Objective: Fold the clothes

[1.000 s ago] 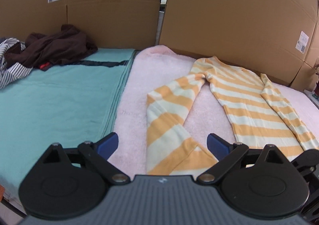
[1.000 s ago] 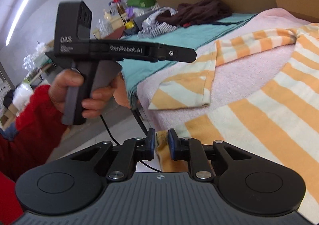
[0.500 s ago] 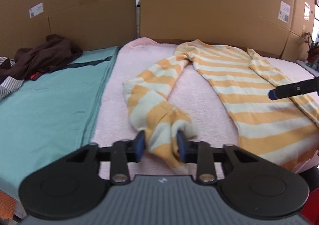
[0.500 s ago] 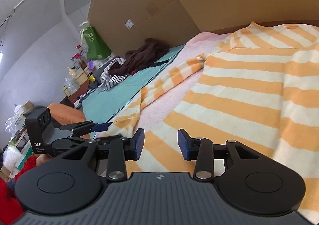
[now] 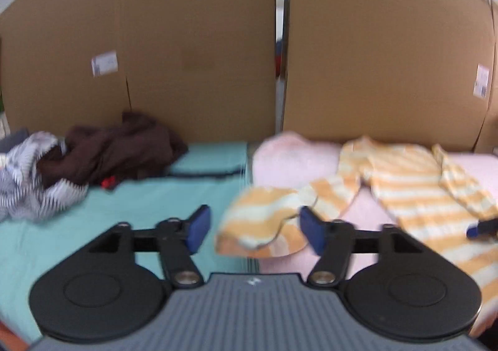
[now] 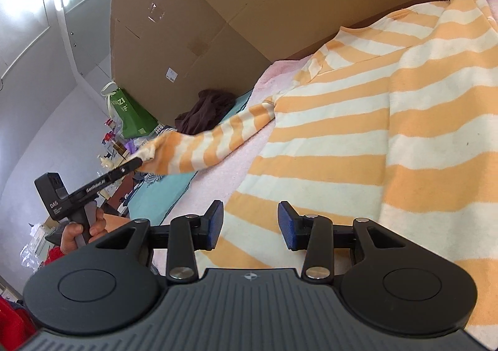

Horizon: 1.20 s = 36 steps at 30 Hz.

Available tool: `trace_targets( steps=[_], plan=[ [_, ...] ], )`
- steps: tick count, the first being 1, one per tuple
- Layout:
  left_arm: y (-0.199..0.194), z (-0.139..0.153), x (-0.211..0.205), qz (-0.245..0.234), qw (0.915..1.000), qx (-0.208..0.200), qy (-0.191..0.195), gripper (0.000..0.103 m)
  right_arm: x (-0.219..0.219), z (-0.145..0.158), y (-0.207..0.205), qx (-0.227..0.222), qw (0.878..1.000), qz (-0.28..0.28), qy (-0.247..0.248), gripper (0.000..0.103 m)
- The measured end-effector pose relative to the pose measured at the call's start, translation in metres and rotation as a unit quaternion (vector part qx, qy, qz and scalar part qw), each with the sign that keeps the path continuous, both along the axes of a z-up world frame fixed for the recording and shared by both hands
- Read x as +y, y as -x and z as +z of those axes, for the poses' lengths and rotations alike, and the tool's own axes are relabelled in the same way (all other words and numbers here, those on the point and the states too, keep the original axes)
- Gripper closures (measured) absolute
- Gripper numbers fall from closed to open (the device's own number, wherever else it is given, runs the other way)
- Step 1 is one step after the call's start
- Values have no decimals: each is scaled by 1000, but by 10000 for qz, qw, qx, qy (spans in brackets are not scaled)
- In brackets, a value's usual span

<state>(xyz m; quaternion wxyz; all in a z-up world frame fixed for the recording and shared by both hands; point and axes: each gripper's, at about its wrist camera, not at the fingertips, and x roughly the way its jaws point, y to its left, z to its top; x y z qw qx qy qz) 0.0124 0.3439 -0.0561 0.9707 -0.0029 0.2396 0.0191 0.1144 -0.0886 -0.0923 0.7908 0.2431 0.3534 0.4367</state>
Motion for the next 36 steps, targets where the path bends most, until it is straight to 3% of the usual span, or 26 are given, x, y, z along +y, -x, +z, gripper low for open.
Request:
trace_targets(
  steps=[3, 5, 6, 8, 12, 14, 15, 17, 18, 19, 21, 22, 25, 27, 28, 31, 32, 34, 36],
  plan=[
    [8, -24, 1, 250, 9985, 468, 132, 32, -1, -1, -2, 79, 9999, 19, -63, 61],
    [12, -31, 6, 277, 9957, 547, 692, 30, 0, -2, -3, 113, 9999, 46, -52, 61],
    [13, -33, 9, 354, 9934, 534, 950, 23, 0, -2, -3, 113, 9999, 54, -29, 61],
    [13, -40, 21, 645, 9838, 543, 1582, 17, 1, -2, -2, 86, 9999, 58, 4, 60],
    [8, -51, 47, 1154, 9520, 392, 2808, 19, -1, -3, 0, 48, 10000, 8, -39, 60],
    [-1, -52, 52, 1308, 9432, 269, 3043, 21, -3, -4, 0, 46, 9999, -11, -95, 60],
    [-8, -52, 53, 1311, 9427, 259, 3057, 22, -3, -4, 0, 43, 9999, -14, -94, 60],
    [-21, -50, 46, 1178, 9519, 326, 2810, 23, -2, -4, 0, 35, 10000, -16, -70, 59],
    [-27, -49, 41, 1101, 9576, 374, 2636, 33, -2, -4, 1, 24, 10000, -19, -65, 59],
    [-33, -48, 36, 1044, 9619, 435, 2489, 44, -2, -4, 1, 10, 10000, -24, -63, 59],
    [-42, -47, 30, 1007, 9657, 462, 2347, 86, -3, -4, 1, 13, 9999, -36, -100, 59],
    [-46, -46, 27, 995, 9674, 459, 2285, 94, -3, -5, 1, 24, 9999, -40, -129, 59],
    [-47, -30, 4, 528, 9807, 144, 1875, 95, -4, -5, 0, 53, 9998, -52, -183, 59],
    [-42, -17, -30, -193, 9920, 16, 1251, 95, -4, -5, 0, 59, 9998, -59, -201, 59],
    [-36, -14, -50, -654, 9936, 23, 920, 95, -4, -5, 0, 61, 9997, -63, -210, 59],
    [-18, -16, -100, -1828, 9830, 183, -49, 88, -5, -6, -1, 90, 9996, -69, -268, 59],
    [-11, -20, -114, -2145, 9757, 285, -360, 75, -6, -6, -1, 98, 9995, -69, -284, 59],
    [0, -26, -125, -2400, 9670, 463, -712, 69, -7, -6, -1, 110, 9994, -66, -313, 59],
    [11, -26, -121, -2327, 9682, 516, -754, 54, -7, -7, -1, 117, 9994, -59, -333, 59]
  ],
)
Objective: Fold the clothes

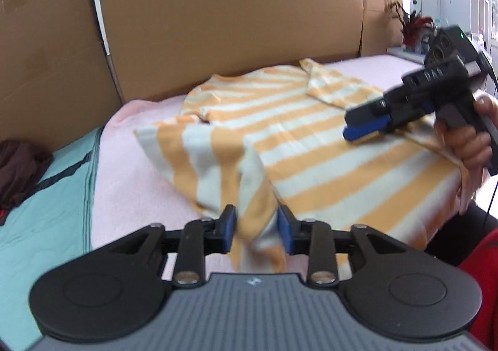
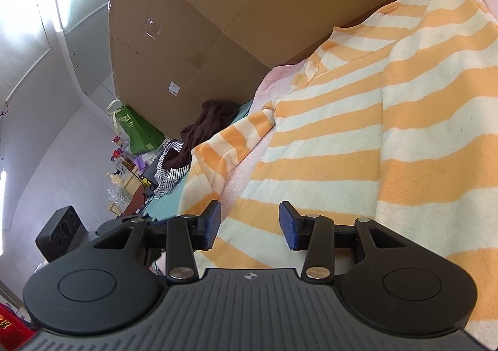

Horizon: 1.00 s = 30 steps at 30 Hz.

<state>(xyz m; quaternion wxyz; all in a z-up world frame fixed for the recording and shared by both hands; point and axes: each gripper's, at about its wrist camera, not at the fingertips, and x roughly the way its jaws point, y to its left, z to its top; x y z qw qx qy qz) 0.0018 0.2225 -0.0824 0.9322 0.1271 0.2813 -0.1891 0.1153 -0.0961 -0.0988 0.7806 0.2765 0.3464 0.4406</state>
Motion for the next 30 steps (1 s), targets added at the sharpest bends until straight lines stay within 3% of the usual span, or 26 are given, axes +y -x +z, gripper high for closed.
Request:
trace_targets(
  steps=[1, 3, 5, 11, 13, 14, 15, 16, 18, 20, 21, 25, 28, 30],
  plan=[
    [5, 2, 7, 146, 9998, -14, 99, 47, 0, 0, 0, -2, 10000, 7, -3, 59],
    [13, 6, 24, 468, 9977, 25, 481, 23, -1, 0, 0, -1, 10000, 13, -21, 58],
    [17, 5, 35, 730, 9932, 171, 891, 14, -1, 0, 0, 10, 10000, 15, -45, 58],
    [-4, -14, 16, 801, 9792, 719, 1719, 16, -3, -1, 1, 9, 10000, 8, -92, 58],
    [-10, -16, 4, 832, 9809, 680, 1620, 14, -4, -1, 2, -18, 9999, -3, -98, 58],
    [-13, -16, 2, 907, 9813, 650, 1571, 21, -4, -1, 3, -33, 9999, -11, -108, 58],
    [-17, -14, 4, 1013, 9799, 665, 1585, 38, -5, -1, 3, -42, 9999, -19, -119, 58],
    [-21, -13, 6, 1119, 9784, 680, 1600, 47, -6, -1, 4, -48, 9999, -27, -130, 58],
    [-28, -10, 25, 1258, 9656, 851, 2113, 86, -6, -1, 4, -53, 9999, -34, -144, 58],
    [-33, -9, 48, 1467, 9492, 887, 2639, 88, -6, -1, 4, -57, 9999, -41, -158, 58],
    [-34, -6, 58, 1692, 9473, 756, 2614, 90, -6, -1, 4, -56, 9998, -43, -164, 58],
    [-35, 33, 94, 2653, 9465, -296, 1810, 91, -7, -2, 5, -63, 9998, -55, -176, 58],
    [-33, 67, 115, 2721, 9485, -1004, 1270, 89, -7, -1, 5, -84, 9998, -62, -150, 58],
    [-33, 75, 125, 2813, 9468, -1123, 1090, 89, -7, -1, 5, -92, 9998, -67, -142, 58]
  ],
)
